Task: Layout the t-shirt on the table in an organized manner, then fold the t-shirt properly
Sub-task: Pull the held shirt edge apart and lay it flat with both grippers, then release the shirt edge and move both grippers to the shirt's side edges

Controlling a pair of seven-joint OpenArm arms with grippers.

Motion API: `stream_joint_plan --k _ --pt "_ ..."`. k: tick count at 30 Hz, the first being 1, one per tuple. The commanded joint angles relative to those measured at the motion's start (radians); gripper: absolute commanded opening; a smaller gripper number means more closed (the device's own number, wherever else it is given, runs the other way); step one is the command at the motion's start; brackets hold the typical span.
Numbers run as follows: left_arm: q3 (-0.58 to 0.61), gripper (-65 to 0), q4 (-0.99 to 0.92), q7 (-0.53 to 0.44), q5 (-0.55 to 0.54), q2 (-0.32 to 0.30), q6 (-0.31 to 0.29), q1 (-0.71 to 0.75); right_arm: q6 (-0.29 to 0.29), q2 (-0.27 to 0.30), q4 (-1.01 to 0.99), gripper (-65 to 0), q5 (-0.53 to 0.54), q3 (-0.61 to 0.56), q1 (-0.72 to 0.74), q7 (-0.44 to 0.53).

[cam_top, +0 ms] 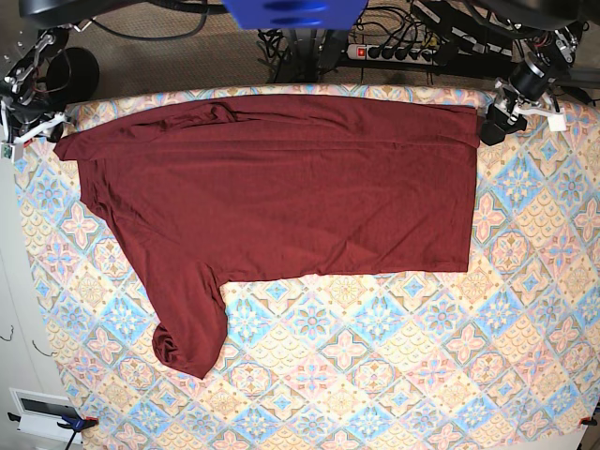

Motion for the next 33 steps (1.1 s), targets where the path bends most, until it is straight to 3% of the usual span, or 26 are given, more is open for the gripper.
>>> stream_joint_plan --k 1,4,10,18,22,26,33 --pt "-0.007 -25.4 0.012 -0.004 -0.004 -0.012 -0.004 0.006 0.003 0.025 0.018 -42.5 0.010 0.007 0.003 0.015" --pt "-0.016 -25.4 0.014 0.008 -0.004 -0.013 -0.004 0.015 0.003 0.025 0.018 -42.5 0.008 0.007 0.003 0.022" --pt "-0.145 -25.4 0.093 0.013 0.007 -0.013 0.000 0.012 0.003 0.031 0.018 -42.7 0.008 0.007 0.004 0.023" --pt "-0.147 -26.0 0.142 0.014 0.058 -0.101 0.000 -0.063 0.003 0.040 0.019 -42.8 0.007 0.032 0.026 0.025" --pt "-0.142 -26.0 0.142 0.023 0.110 -0.107 0.000 -0.158 0.006 0.065 0.019 -42.9 0.007 0.029 0.043 0.025" --pt "-0.072 -26.0 0.142 0.050 0.179 -0.108 0.000 -0.253 0.006 0.092 0.047 -42.9 0.007 0.012 0.066 0.025" --pt "0.069 -26.0 0.139 0.040 0.372 -0.081 0.000 -0.434 0.006 0.131 0.082 -42.9 0.007 -0.117 0.156 0.025"
